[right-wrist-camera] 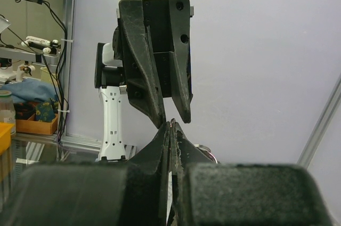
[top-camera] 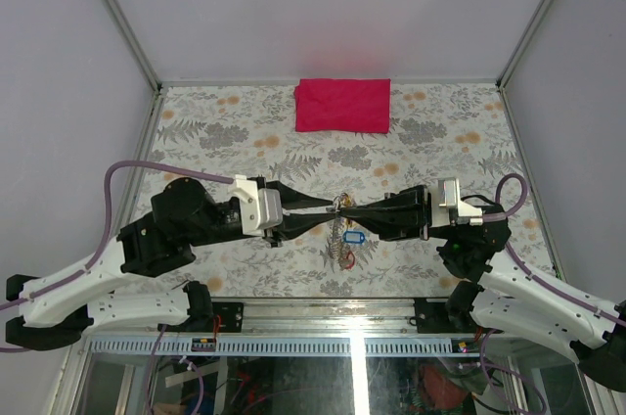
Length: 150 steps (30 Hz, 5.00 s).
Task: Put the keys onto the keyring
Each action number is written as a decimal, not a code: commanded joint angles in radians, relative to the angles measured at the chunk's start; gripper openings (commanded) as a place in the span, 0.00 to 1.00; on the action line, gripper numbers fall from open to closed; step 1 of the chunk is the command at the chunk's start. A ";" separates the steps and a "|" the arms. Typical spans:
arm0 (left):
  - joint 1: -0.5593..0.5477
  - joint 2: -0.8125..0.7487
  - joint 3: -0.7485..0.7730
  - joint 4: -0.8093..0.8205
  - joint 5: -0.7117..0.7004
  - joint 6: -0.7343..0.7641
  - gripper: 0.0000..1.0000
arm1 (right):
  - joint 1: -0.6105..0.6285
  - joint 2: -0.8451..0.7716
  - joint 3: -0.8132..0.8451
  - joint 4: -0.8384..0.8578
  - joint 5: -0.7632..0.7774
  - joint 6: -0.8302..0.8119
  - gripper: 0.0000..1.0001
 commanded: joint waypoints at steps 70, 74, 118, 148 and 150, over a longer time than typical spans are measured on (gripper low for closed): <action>-0.004 -0.172 -0.339 0.607 -0.017 -0.267 0.00 | 0.002 -0.075 0.037 -0.054 -0.029 -0.016 0.27; -0.003 -0.164 -0.353 0.662 -0.003 -0.285 0.00 | 0.001 -0.051 0.051 -0.050 -0.064 0.005 0.27; -0.003 -0.140 -0.301 0.526 0.008 -0.251 0.13 | 0.002 -0.042 0.121 -0.280 -0.051 -0.077 0.00; -0.003 -0.053 -0.268 0.190 -0.058 -0.183 0.36 | 0.002 0.239 0.860 -1.961 0.258 -0.416 0.00; -0.004 -0.043 -0.275 0.200 -0.066 -0.186 0.35 | 0.001 0.255 0.873 -1.978 0.254 -0.423 0.00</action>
